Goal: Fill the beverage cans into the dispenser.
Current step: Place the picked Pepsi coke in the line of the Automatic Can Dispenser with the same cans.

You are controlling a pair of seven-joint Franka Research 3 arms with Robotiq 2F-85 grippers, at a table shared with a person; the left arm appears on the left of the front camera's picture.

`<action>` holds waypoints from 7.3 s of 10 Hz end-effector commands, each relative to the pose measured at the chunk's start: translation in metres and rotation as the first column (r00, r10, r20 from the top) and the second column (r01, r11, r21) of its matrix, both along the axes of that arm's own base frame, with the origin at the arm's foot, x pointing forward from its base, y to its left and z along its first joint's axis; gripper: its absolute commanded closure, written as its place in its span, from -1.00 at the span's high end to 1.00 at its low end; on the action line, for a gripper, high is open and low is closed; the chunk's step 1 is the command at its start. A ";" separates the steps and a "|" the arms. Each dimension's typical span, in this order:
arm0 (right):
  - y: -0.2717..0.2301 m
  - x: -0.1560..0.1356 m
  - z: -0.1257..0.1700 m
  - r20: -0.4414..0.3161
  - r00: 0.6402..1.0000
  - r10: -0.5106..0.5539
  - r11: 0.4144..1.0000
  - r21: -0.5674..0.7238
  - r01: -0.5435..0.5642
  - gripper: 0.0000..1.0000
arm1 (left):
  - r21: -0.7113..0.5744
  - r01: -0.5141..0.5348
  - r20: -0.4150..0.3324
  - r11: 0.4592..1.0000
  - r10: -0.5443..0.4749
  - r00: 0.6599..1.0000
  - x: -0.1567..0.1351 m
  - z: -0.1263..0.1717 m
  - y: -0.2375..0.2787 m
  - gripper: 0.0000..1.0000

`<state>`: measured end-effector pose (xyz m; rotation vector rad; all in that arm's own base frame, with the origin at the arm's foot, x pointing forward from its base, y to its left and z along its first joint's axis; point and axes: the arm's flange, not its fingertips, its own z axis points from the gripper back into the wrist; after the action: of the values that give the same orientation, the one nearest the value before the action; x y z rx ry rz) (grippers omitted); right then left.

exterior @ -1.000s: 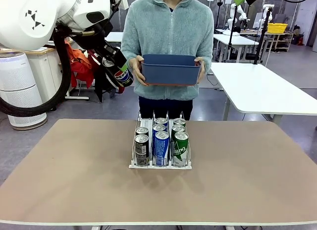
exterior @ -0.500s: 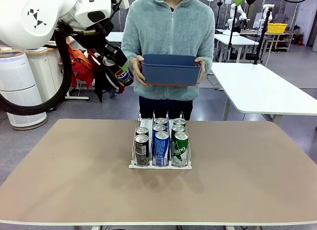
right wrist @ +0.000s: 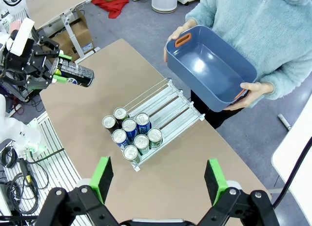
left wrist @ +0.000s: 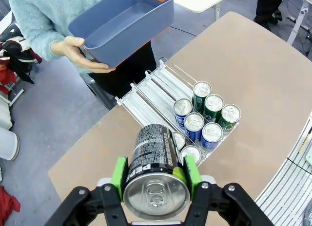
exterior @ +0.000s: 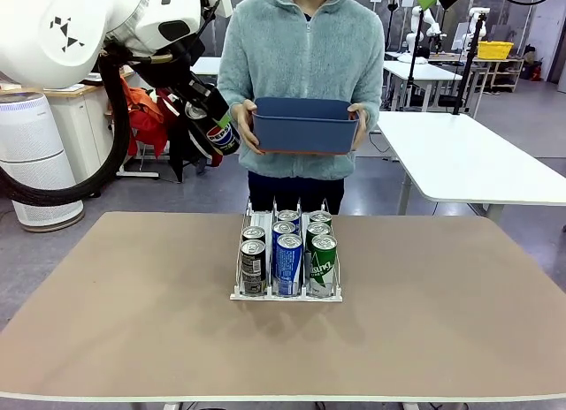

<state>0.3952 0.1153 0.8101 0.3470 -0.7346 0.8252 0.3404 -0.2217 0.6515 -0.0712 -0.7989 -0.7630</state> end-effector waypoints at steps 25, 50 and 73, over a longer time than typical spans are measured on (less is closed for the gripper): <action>0.000 -0.001 0.000 0.000 1.000 0.000 1.000 0.000 0.000 1.00 | 0.053 -0.079 -0.206 0.995 0.088 0.975 -0.080 -0.156 -0.094 0.16; 0.000 -0.001 0.000 0.000 1.000 0.000 1.000 0.000 0.000 1.00 | 0.075 -0.171 -0.239 0.982 0.184 0.953 0.070 -0.240 -0.063 0.16; 0.000 -0.001 0.000 0.000 1.000 0.000 1.000 0.000 0.000 1.00 | 0.132 -0.165 -0.276 0.977 0.196 0.941 0.032 -0.225 -0.086 1.00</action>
<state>0.3952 0.1152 0.8102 0.3468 -0.7348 0.8250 0.3784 -0.3040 0.4234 -0.0443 -0.4603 -0.6270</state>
